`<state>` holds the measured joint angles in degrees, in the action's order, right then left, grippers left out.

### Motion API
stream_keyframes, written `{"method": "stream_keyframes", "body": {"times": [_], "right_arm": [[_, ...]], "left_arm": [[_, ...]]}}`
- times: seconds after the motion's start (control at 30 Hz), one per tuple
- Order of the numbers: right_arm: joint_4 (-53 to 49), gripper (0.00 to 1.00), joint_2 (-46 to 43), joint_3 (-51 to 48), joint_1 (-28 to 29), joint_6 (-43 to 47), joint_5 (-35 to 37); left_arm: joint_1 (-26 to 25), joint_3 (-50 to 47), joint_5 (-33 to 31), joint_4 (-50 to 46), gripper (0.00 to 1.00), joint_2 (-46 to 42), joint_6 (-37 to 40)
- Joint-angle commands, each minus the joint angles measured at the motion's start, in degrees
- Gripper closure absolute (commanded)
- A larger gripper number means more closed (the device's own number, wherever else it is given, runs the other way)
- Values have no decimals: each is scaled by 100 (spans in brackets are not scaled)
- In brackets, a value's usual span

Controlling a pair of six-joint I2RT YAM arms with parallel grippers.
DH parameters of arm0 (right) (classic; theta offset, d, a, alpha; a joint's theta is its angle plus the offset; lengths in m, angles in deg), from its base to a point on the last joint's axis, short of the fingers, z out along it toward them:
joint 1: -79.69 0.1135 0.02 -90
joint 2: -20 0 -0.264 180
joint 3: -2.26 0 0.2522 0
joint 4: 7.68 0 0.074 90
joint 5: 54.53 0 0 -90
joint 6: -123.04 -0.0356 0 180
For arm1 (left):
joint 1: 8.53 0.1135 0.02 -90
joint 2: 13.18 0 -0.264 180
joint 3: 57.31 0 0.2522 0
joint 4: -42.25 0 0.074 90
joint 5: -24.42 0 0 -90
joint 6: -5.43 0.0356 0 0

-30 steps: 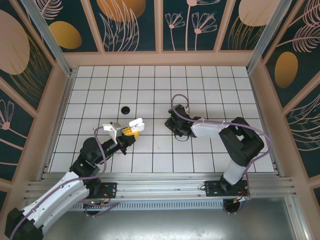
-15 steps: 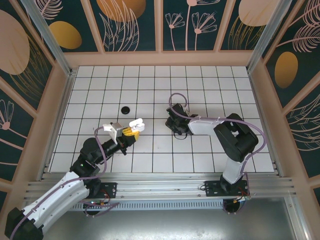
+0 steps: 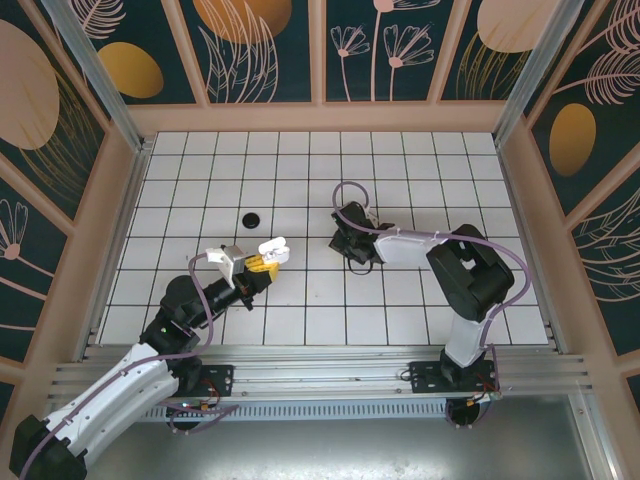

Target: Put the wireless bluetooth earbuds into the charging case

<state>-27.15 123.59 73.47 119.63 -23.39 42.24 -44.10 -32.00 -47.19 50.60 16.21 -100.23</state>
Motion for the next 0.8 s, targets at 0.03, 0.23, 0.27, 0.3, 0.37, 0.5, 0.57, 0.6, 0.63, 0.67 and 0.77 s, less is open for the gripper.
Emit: {"method": "stream_keyframes", "body": {"times": [0.03, 0.23, 0.27, 0.3, 0.37, 0.5, 0.57, 0.6, 0.63, 0.67, 0.77], "right_arm": [[-788, 97, -148, 309, 19, 1196, 402], [-1608, 100, -978, 399, 65, 2917, 760], [-1732, 100, -1183, 399, 66, 3259, 773], [-1820, 100, -1343, 398, 75, 3518, 755], [-1985, 100, -1707, 397, 99, 4064, 635], [-2399, 100, -2384, 526, 118, 5021, 86], [-2729, 100, -2646, 678, 194, 5429, -161], [-2871, 100, -2748, 758, 258, 5572, -184], [-2999, 100, -2851, 850, 366, 5732, -165], [-3105, 100, -2953, 950, 492, 5858, -109], [-3266, 100, -3154, 1212, 873, 6147, 32]], "left_arm": [[4, 79, 123, 104, 100, -35, 81], [5, 162, 61, 50, 100, 24, 105], [6, 192, 53, 40, 100, 74, 128], [1, 227, 73, 16, 100, 115, 173], [5, 306, 120, -26, 100, 225, 297], [5, 498, 214, -108, 100, 473, 491], [0, 660, 303, -200, 100, 648, 593], [5, 729, 341, -251, 100, 745, 636], [0, 808, 369, -309, 100, 851, 685], [5, 890, 395, -381, 100, 962, 735], [3, 1093, 482, -569, 100, 1169, 892]]}}
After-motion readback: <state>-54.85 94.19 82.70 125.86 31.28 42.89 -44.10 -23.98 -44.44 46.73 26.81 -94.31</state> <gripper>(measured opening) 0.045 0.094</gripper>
